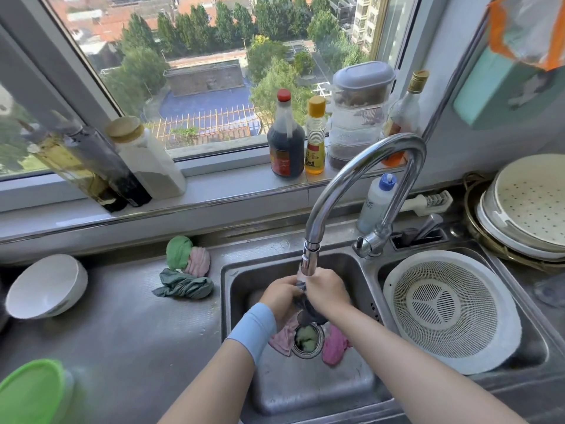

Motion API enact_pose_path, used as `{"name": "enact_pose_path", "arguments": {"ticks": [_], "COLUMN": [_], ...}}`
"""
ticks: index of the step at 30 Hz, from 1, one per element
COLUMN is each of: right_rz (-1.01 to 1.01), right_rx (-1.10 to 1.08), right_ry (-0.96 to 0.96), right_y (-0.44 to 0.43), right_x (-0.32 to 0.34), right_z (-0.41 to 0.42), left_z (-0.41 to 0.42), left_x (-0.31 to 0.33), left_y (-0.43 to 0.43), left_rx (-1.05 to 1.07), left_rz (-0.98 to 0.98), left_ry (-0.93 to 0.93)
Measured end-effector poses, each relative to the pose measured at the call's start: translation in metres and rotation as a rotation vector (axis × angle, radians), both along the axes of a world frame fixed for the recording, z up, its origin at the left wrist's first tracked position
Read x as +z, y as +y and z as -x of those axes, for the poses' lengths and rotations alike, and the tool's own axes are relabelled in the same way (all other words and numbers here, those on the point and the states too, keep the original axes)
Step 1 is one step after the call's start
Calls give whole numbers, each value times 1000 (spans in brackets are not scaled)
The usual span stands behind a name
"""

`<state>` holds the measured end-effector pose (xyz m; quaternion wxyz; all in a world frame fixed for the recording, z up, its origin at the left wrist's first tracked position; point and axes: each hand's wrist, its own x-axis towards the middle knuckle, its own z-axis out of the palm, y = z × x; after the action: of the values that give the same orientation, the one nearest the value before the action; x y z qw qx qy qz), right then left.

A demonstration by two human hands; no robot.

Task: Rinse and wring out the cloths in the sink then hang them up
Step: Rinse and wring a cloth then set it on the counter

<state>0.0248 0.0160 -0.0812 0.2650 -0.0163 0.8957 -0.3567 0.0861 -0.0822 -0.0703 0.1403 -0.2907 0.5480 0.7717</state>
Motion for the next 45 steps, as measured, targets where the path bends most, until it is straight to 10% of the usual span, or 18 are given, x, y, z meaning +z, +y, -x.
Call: {"name": "enact_pose_path", "arguments": {"ticks": [10,20,29,33,40,45], "right_rz": [309,415,337,472,-133,-204], "right_rx": [34,-122,110,-33,588,485], "right_ry": [-260,-307,-452,-328,246,272], "right_y": [6,21,25,11,1,-6], "right_x": [4,8,4,8,3,-5], "right_z": [-7,17,-1,-4,-8,-11], "left_z": [3,-7,-8,-7,-20,-32], "left_x": [-3,-3,-8,-12,-25,-33], "left_y": [-11,-15,-22,-18,-17,-16], "left_rx": [126,-176,50,42,-127,-35], "left_rz": [639,295,693,794,714,515], "left_ry": [-130,-9,-46,-26,68,105]}}
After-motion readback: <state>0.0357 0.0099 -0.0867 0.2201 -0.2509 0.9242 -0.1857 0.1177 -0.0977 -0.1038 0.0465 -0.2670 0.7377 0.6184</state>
